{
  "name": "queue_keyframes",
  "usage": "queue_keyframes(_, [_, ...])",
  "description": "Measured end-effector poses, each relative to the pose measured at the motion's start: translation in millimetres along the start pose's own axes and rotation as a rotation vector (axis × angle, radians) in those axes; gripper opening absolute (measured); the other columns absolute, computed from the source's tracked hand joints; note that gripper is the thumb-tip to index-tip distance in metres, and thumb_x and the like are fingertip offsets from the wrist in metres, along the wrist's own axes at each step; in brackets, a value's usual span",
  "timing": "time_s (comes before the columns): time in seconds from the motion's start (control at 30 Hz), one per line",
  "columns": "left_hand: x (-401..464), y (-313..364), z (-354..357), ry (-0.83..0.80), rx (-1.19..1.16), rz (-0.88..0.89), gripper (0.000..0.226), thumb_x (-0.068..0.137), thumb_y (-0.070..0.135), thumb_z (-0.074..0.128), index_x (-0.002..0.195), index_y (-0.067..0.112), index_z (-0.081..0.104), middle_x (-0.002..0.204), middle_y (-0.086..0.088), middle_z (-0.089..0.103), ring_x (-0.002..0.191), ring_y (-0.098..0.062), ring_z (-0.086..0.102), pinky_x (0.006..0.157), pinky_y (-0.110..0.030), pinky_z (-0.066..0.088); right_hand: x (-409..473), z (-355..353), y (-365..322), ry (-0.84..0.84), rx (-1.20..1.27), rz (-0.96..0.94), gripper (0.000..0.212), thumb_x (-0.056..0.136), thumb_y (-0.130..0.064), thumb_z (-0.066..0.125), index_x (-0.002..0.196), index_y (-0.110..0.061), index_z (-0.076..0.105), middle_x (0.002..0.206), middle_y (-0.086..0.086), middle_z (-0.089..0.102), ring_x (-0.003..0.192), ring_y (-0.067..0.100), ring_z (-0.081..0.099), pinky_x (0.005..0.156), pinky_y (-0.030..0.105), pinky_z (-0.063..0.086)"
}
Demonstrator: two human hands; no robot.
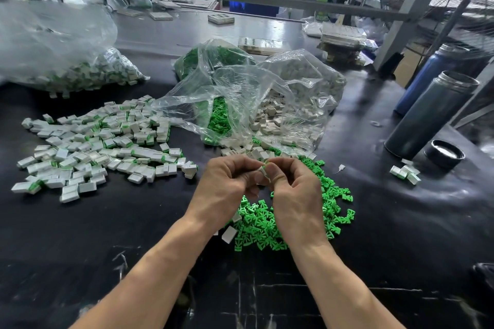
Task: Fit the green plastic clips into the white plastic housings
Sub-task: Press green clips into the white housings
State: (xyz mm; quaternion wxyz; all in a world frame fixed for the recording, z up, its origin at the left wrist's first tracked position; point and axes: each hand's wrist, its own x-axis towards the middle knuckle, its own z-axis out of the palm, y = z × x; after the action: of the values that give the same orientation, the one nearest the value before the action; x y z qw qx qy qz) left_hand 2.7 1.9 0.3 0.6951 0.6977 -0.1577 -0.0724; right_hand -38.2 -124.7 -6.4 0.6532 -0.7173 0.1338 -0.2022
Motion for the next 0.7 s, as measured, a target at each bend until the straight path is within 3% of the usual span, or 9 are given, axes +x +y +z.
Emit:
queue_keyframes(0.17, [-1,0,-2,0.008,0.024,-0.014,0.015,0.093,-0.005,0.067,0.096,0.006,0.078,0.078,-0.011,0.076,0.064,-0.018,0.065,0.060,-0.026,0.057,2,-3,-2,-0.052,-0.008,0.032,0.012,0.100,-0.016,0.067,0.090,-0.023,0.071,0.084,-0.002,0.077,0.082,0.022,0.075,0.076,0.046,0.063])
queue_keyframes(0.3, [1,0,-5,0.029,0.027,-0.053,0.009,0.093,-0.001,0.069,0.097,0.005,0.074,0.084,-0.015,0.076,0.069,-0.021,0.065,0.062,-0.028,0.057,4,-7,-2,-0.124,-0.059,0.029,0.014,0.100,-0.015,0.067,0.090,-0.023,0.072,0.084,-0.002,0.077,0.080,0.020,0.075,0.071,0.037,0.060])
queue_keyframes(0.4, [1,0,-6,0.028,0.050,-0.036,0.010,0.093,-0.003,0.068,0.094,0.004,0.074,0.079,-0.010,0.075,0.066,-0.016,0.063,0.061,-0.023,0.055,5,-12,-2,-0.148,-0.186,-0.057,0.015,0.101,-0.019,0.066,0.090,-0.029,0.069,0.084,-0.014,0.075,0.075,0.005,0.070,0.065,0.020,0.052])
queue_keyframes(0.47, [1,-2,-6,0.036,0.063,-0.023,0.012,0.093,-0.004,0.068,0.093,0.006,0.074,0.078,-0.008,0.075,0.068,-0.016,0.064,0.064,-0.027,0.057,6,-14,-2,-0.161,-0.259,-0.104,0.014,0.100,-0.021,0.067,0.090,-0.031,0.069,0.085,-0.020,0.072,0.075,0.001,0.068,0.063,0.013,0.048])
queue_keyframes(0.6, [2,-3,-6,0.043,0.103,-0.012,0.018,0.091,-0.009,0.067,0.091,0.008,0.075,0.081,-0.011,0.076,0.076,-0.031,0.072,0.070,-0.038,0.062,6,-15,-1,-0.168,-0.304,-0.135,0.016,0.098,-0.019,0.070,0.086,-0.030,0.069,0.082,-0.026,0.070,0.074,-0.006,0.065,0.061,0.007,0.045])
queue_keyframes(0.7, [2,-2,-8,0.049,0.102,-0.002,0.026,0.089,-0.013,0.067,0.086,0.011,0.076,0.080,-0.015,0.076,0.079,-0.040,0.072,0.070,-0.041,0.062,5,-15,-1,-0.162,-0.253,-0.101,0.015,0.097,-0.018,0.071,0.087,-0.028,0.072,0.083,-0.018,0.073,0.077,0.001,0.068,0.063,0.012,0.049])
